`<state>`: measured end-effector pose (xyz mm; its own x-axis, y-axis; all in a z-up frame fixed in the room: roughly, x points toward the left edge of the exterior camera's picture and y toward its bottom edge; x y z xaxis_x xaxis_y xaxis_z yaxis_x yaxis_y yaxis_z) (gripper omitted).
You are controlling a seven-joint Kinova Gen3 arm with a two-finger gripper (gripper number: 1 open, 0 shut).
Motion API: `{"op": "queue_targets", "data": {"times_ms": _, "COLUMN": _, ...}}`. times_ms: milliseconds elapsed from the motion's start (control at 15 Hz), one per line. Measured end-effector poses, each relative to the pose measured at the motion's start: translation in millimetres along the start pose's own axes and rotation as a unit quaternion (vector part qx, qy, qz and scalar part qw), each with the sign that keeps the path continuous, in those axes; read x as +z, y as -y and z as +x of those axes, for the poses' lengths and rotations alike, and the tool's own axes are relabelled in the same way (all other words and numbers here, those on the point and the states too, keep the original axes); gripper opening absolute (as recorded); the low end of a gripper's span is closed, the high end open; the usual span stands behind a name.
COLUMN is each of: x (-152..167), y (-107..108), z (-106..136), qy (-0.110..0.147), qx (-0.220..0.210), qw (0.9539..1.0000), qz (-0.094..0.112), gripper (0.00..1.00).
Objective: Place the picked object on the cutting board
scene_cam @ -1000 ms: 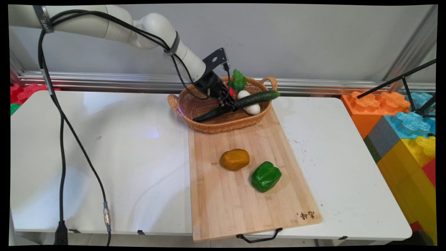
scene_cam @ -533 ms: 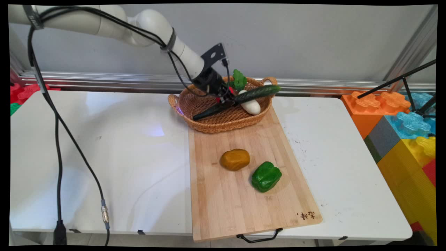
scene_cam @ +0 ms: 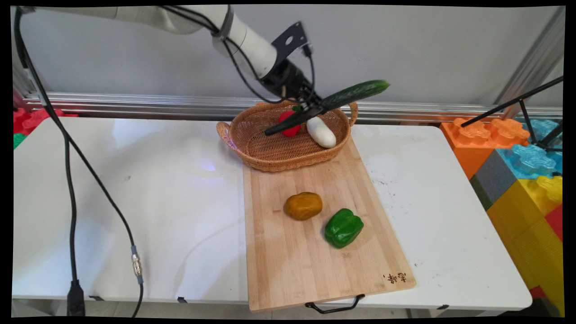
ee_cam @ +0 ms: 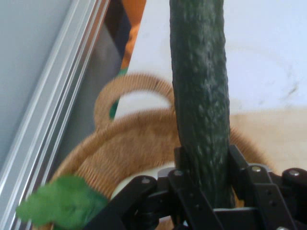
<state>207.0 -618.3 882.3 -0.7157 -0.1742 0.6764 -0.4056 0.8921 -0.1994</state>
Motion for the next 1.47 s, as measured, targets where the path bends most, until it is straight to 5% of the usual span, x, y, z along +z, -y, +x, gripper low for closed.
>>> {"op": "queue_targets", "data": {"times_ms": 267, "x": -7, "y": -20, "z": 28, "qy": -0.002, "qx": 0.008, "qw": 0.9999, "qz": -0.009, "gripper": 0.00}}
{"op": "queue_targets", "data": {"times_ms": 667, "x": -4, "y": -65, "z": 47, "qy": 0.033, "qx": 0.003, "qw": 0.9979, "qz": -0.055, "gripper": 0.00}}
{"op": "queue_targets", "data": {"times_ms": 1133, "x": 28, "y": -97, "z": 38, "qy": 0.068, "qx": 0.008, "qw": 0.9942, "qz": -0.083, "gripper": 0.00}}
{"op": "queue_targets", "data": {"times_ms": 1467, "x": 59, "y": -110, "z": 16, "qy": 0.095, "qx": 0.027, "qw": 0.9917, "qz": -0.082, "gripper": 0.00}}
